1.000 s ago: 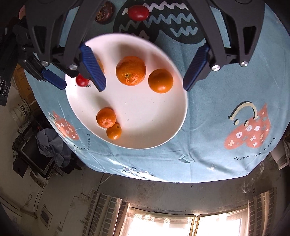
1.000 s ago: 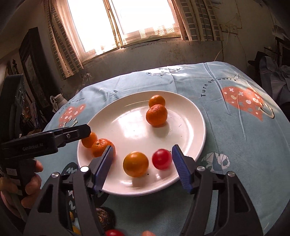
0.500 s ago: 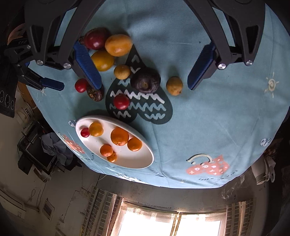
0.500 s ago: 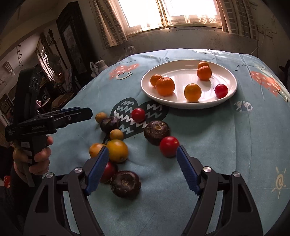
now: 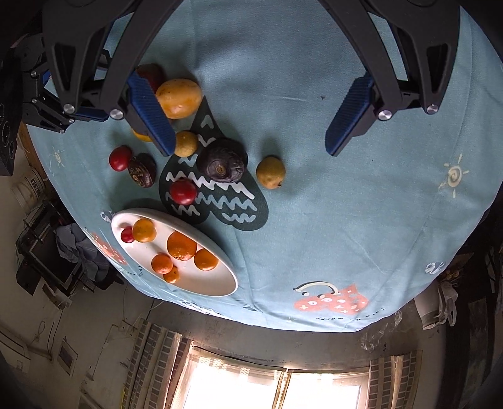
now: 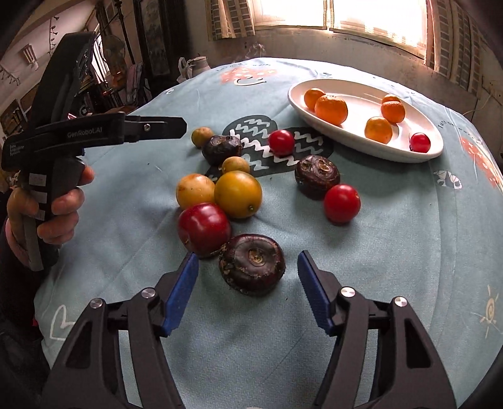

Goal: Organize fruits
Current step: 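Grasp a dark brown round fruit with the right tool while the left tool grasps a red plum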

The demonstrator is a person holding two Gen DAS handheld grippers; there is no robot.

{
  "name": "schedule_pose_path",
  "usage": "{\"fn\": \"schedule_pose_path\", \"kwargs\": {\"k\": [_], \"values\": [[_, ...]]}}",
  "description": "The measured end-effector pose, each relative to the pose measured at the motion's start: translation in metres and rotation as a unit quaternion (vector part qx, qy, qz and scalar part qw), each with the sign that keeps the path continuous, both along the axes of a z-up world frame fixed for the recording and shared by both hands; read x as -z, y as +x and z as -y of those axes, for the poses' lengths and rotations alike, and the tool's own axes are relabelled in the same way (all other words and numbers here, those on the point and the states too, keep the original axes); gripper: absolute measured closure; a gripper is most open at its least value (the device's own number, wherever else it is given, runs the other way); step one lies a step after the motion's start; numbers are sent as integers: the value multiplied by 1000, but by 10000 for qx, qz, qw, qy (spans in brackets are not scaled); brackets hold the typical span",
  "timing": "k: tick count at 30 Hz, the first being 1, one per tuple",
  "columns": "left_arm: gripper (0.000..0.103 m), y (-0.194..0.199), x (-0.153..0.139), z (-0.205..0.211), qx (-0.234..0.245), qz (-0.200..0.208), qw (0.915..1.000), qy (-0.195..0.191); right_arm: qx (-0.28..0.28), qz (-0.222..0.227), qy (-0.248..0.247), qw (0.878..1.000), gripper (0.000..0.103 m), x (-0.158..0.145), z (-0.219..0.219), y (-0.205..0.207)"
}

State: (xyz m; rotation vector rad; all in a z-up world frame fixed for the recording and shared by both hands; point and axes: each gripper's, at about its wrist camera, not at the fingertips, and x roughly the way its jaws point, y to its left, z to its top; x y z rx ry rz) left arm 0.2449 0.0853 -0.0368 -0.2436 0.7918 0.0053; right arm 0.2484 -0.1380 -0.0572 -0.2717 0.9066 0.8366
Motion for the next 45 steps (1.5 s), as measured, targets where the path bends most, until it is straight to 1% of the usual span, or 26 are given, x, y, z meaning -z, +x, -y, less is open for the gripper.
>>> {"fn": "schedule_pose_path", "kwargs": {"k": [5, 13, 16, 18, 19, 22, 25, 27, 28, 30, 32, 33, 35, 37, 39, 40, 45], "values": [[6, -2, -2, 2, -8, 31, 10000, 41, 29, -66, -115, 9999, 46, 7, -3, 3], [6, -5, -4, 6, 62, 86, 9999, 119, 18, 59, -179, 9998, 47, 9, -6, 2], [6, -6, -4, 7, 66, 92, 9998, 149, 21, 173, -251, 9995, 52, 10, -7, 1], [6, -5, -3, 8, 44, 72, 9998, 190, -18, 172, -223, 9996, 58, 9, -7, 0], [6, -4, -2, 8, 38, 56, 9998, 204, -16, 171, -222, 9996, 59, 9, -6, 0], [6, -3, -1, 9, 45, 37, 9998, 209, 138, 128, 12, 9998, 59, 3, 3, 7], [6, -4, 0, 12, 109, 64, 9997, 223, 542, 75, 406, 9977, 59, -8, 23, 21], [6, -5, 0, 20, 358, 73, 9991, 229, 839, 120, 492, 9952, 59, -12, 34, 27], [6, -7, 0, 26, 601, 71, 9980, 201, 943, 91, 541, 9940, 59, -13, 38, 31], [6, -15, -3, 43, 1183, 152, 9927, 171, 1062, 0, 639, 9923, 59, -13, 44, 35], [6, -29, -5, 61, 1561, 283, 9868, 317, 1148, -12, 641, 9913, 59, -13, 46, 37], [8, -34, -5, 69, 1706, 296, 9841, 407, 1172, -15, 642, 9910, 59, -14, 47, 38], [17, -41, 1, 83, 1925, 194, 9796, 535, 1186, -32, 664, 9907, 59, -14, 47, 36], [35, -42, 10, 92, 2047, 4, 9769, 612, 1202, -9, 652, 9906, 59, -15, 48, 36], [42, -40, 18, 96, 2071, -174, 9761, 634, 1209, 5, 662, 9905, 59, -15, 48, 35], [44, -38, 20, 97, 2060, -219, 9762, 644, 1213, 11, 662, 9904, 59, -16, 49, 35], [44, -34, 19, 99, 2037, -195, 9770, 604, 1204, 16, 677, 9904, 59, -17, 49, 34]]}}
